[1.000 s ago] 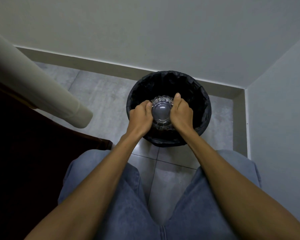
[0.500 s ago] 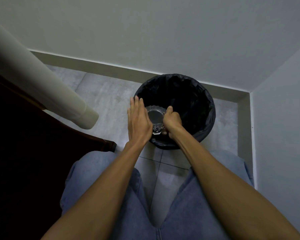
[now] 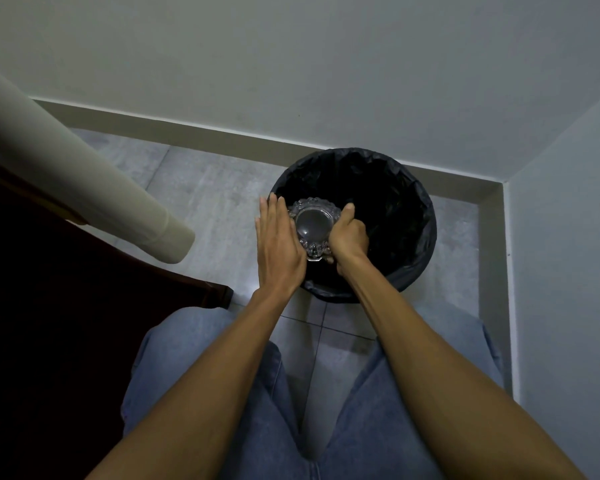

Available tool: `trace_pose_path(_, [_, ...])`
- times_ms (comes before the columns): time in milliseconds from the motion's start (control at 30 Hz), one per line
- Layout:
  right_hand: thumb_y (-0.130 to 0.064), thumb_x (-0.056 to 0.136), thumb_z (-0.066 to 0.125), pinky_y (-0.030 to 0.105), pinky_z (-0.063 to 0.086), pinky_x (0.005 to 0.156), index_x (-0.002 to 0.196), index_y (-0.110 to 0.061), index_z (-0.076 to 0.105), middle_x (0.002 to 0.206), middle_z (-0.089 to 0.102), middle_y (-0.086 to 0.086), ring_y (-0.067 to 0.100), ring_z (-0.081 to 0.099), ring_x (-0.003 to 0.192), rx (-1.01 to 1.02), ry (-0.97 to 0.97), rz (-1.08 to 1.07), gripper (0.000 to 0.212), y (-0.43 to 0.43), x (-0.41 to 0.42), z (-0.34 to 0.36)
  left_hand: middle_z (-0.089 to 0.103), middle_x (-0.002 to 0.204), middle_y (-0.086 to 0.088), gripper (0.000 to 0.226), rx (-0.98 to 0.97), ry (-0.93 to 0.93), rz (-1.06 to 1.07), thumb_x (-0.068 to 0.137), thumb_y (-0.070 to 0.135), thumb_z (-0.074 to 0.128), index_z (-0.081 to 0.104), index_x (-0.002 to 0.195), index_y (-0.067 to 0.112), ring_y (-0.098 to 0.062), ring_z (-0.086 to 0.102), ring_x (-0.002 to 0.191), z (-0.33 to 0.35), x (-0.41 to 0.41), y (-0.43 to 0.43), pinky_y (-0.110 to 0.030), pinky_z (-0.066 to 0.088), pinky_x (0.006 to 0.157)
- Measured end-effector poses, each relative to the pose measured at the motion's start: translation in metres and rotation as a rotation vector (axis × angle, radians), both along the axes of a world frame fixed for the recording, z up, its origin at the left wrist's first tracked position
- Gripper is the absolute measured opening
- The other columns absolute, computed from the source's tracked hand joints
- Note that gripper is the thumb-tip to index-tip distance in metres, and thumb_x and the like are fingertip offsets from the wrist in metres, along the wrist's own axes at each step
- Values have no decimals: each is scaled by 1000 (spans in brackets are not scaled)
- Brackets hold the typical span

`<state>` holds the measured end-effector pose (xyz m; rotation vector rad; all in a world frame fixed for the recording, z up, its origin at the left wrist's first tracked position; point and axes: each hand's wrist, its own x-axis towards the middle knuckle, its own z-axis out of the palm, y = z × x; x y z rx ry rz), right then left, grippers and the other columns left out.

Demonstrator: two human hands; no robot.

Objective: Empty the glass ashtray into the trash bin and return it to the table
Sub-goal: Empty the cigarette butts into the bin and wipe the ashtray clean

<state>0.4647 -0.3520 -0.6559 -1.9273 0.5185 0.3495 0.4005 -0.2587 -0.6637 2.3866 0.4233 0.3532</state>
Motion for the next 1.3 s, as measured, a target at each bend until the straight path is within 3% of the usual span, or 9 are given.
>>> trace_pose_path(67, [-46,105,17,47,53,91,85,-2,67,103,70,24,40,65,102,-19,-30,73,70,2,-2,1,14,166,-12,51,-21,-13,18,107,12,25,19,156,1,-22,2,155,-1,0,0,-39,4,126])
trace_pose_path(400, [-43,106,17,43,50,94,99,6,69,111,69,27,41,63,107,-47,-26,92,71,2,-4,-4,20,164,-12,49,-24,-32,54,107,11,26,24,155,0,-22,7,155,-5,-1,-3,-38,7,126])
trace_pose_path(533, [-39,107,17,39,47,91,100,9,68,111,69,27,41,62,109,-67,-83,38,70,-3,1,-2,21,163,-14,50,-18,-39,30,106,10,27,25,154,-2,-25,9,155,-2,0,-6,-41,9,126])
trace_pose_path(667, [-41,108,17,34,45,77,68,-5,60,77,64,12,36,63,92,-69,-91,125,68,-2,-4,-4,22,163,-15,53,-14,-29,34,103,9,26,25,154,-3,-26,9,154,-2,-2,-6,-42,9,126])
trace_pose_path(833, [-47,106,25,33,39,71,75,-11,58,76,64,9,30,63,82,-124,-299,168,57,-17,-3,11,23,163,-12,51,-65,-18,12,106,14,25,25,155,1,-23,12,154,8,-3,1,-39,13,125])
trace_pose_path(967, [-56,100,35,40,44,56,77,-16,49,66,59,-2,23,61,63,-376,-579,403,49,-30,-9,51,55,139,-6,46,-123,-9,9,106,23,30,34,150,10,-21,47,129,63,-6,1,-27,40,100])
trace_pose_path(1067, [-55,97,42,34,40,44,79,-12,54,63,62,2,23,60,53,-702,-886,616,48,-32,-18,95,62,119,-2,45,-461,206,171,106,31,30,43,142,7,-17,57,109,122,8,-12,-27,41,84])
trace_pose_path(1200, [-50,101,43,34,36,45,77,-10,58,62,55,4,21,52,50,-849,-1100,704,48,-44,-29,159,68,109,-22,53,-1531,494,355,104,43,37,54,128,-1,-31,71,87,189,22,-1,-40,59,68])
trace_pose_path(1300, [-47,101,46,36,38,54,77,-10,59,71,58,7,25,53,62,-858,-1211,775,47,-57,-39,213,69,92,-19,37,-1566,450,325,103,27,49,59,118,-5,-21,74,60,246,15,3,-27,55,47])
